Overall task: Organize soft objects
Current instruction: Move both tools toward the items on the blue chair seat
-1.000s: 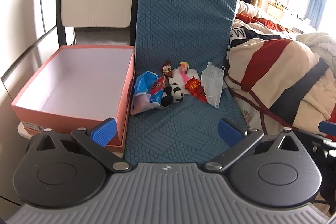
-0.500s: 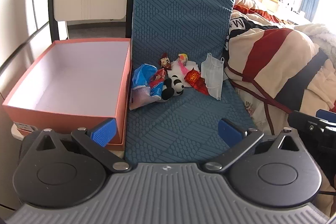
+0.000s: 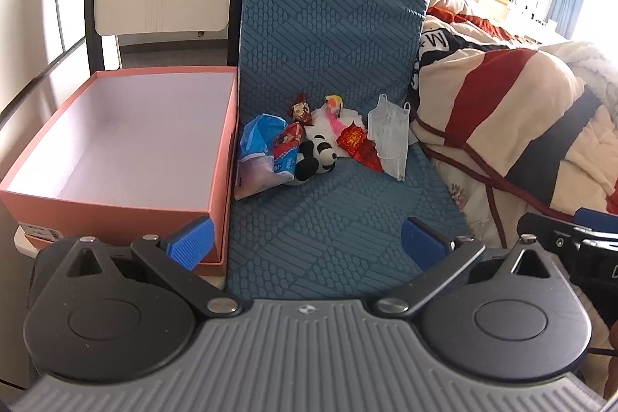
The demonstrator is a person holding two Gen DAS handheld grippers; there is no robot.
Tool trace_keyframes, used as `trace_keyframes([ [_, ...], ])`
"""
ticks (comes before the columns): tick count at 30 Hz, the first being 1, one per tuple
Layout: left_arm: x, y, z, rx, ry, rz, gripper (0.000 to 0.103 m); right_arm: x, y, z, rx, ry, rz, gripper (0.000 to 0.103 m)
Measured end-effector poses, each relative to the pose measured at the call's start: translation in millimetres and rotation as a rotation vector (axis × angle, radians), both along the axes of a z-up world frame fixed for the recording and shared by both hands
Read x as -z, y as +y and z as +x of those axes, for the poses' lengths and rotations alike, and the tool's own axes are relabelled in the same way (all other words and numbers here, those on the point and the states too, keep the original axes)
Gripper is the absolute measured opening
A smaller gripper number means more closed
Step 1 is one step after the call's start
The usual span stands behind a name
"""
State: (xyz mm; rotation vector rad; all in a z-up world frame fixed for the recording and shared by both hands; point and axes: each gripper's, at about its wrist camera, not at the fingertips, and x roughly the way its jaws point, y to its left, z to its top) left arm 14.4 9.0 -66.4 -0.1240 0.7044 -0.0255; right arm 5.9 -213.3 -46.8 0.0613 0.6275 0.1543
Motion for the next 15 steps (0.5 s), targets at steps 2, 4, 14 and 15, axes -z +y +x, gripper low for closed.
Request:
trace_keyframes([
  [2, 1.5, -1.1, -0.2, 0.003, 0.006, 0.004, 0.103, 0.5, -0.1, -0.5, 0.000, -0.001, 0.000, 0.103],
  [4, 2.5, -1.4, 0.1, 0.003, 0.010, -0.003, 0.103, 0.4, -0.2, -0.7, -0.002, -0.001, 0.001, 0.103],
  [14, 6.7, -4.8, 4.1, 0.007, 0.023, 0.009, 0.103, 8.2, -6.0, 4.0, 0.004, 0.018, 0.019, 0.103],
  [15, 7.4, -5.1, 5.6, 0.008, 0.026, 0.008, 0.103, 9.4, -6.0, 4.5, 0.003, 0.020, 0.018, 0.103],
])
